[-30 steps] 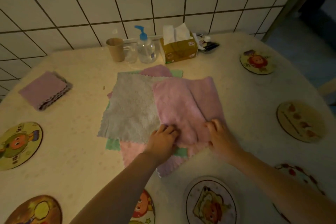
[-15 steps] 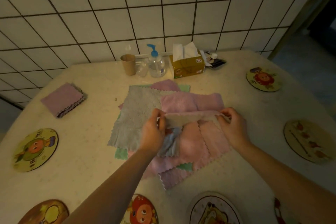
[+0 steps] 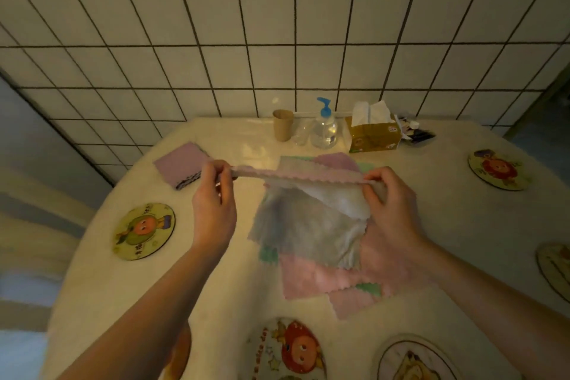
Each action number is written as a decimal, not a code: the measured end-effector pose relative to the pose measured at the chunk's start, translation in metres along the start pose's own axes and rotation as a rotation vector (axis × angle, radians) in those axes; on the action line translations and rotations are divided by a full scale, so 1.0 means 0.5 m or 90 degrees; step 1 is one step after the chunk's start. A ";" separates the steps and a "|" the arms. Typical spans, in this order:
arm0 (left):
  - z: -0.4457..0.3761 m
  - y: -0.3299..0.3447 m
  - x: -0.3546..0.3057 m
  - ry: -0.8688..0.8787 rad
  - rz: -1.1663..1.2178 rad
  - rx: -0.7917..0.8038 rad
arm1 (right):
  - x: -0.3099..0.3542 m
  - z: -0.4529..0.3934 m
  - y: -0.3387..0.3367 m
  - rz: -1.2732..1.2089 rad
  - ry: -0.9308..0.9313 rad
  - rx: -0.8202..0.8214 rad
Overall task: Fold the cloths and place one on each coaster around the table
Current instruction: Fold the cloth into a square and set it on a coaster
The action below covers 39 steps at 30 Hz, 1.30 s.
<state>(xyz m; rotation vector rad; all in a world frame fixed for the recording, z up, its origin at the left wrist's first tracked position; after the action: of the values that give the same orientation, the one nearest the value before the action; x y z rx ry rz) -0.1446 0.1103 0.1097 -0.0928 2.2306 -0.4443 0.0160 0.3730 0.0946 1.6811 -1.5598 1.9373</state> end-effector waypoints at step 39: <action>0.256 -0.367 0.560 -0.559 -0.180 0.144 | -0.053 0.134 0.613 0.095 0.328 0.348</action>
<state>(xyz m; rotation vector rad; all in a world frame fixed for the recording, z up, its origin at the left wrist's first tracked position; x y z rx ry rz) -0.2433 -0.1575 -0.1069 -0.4039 1.2988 -0.6526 -0.1359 0.1975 -0.1180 1.0594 -1.0443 2.7700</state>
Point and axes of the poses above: each hand's wrist, its own z-axis away from the middle knuckle, its own y-axis out of the palm, x = y × z, the point moved 7 cm from there along -z, towards the middle knuckle, and after that the axes turned 14 degrees about y, right-handed, at the moved point
